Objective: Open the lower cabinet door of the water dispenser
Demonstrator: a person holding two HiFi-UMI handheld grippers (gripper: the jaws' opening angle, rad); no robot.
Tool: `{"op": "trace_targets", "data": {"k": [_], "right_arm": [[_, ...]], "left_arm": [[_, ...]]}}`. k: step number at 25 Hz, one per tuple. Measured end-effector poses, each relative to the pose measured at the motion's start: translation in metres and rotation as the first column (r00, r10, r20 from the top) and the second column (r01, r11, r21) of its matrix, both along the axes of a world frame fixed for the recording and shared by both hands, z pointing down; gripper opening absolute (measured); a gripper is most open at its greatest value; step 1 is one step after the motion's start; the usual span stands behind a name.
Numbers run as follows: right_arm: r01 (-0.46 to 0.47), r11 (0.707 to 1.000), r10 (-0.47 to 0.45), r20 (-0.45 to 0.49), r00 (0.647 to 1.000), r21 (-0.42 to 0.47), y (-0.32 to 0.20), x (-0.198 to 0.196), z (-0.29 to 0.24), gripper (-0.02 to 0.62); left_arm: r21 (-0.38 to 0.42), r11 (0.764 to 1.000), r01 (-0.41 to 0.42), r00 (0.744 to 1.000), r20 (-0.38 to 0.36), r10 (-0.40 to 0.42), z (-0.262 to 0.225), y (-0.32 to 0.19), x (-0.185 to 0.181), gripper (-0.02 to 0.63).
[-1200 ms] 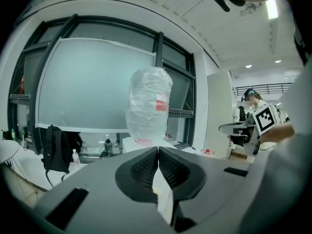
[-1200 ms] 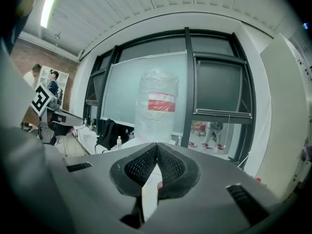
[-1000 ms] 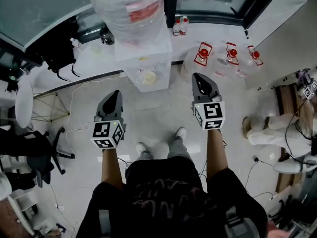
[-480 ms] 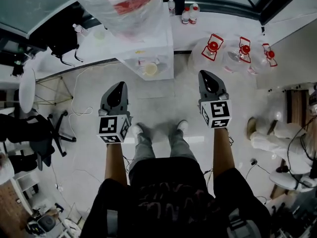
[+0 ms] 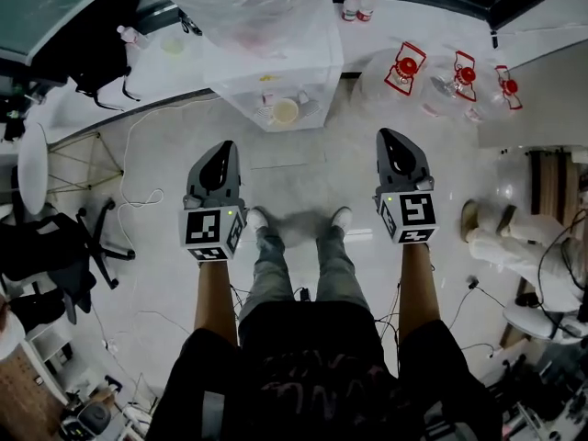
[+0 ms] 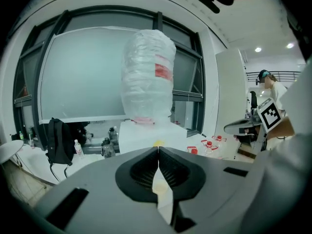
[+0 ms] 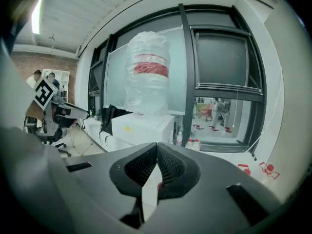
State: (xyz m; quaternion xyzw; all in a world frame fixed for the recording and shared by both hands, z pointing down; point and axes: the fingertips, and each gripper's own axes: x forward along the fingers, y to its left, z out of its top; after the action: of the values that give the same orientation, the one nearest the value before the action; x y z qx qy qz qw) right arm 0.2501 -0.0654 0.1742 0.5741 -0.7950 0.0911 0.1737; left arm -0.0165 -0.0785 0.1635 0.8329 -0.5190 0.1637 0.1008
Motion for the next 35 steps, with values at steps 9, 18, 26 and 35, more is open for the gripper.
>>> {"op": "trace_targets", "data": {"k": [9, 18, 26, 35], "right_arm": [[0.0, 0.999, -0.001, -0.034, 0.999, -0.046, -0.004, -0.032, 0.053, 0.006], [-0.012, 0.996, 0.008, -0.051, 0.999, -0.083, -0.008, -0.032, 0.111, 0.006], [-0.038, 0.994, 0.034, -0.036, 0.999, -0.106, -0.014, -0.029, 0.158, 0.006], [-0.001, 0.992, -0.003, -0.03, 1.0, -0.125, -0.017, -0.038, 0.223, 0.006]], "left_arm": [[-0.032, 0.999, -0.037, 0.999, 0.015, 0.038, 0.055, -0.012, -0.021, 0.017], [-0.076, 0.997, -0.017, 1.0, -0.012, 0.017, 0.117, -0.021, -0.03, 0.017], [-0.103, 0.994, -0.032, 0.999, 0.012, 0.034, 0.17, -0.027, -0.029, 0.017], [-0.107, 0.994, 0.006, 1.0, 0.006, -0.006, 0.226, -0.028, -0.039, 0.017]]}}
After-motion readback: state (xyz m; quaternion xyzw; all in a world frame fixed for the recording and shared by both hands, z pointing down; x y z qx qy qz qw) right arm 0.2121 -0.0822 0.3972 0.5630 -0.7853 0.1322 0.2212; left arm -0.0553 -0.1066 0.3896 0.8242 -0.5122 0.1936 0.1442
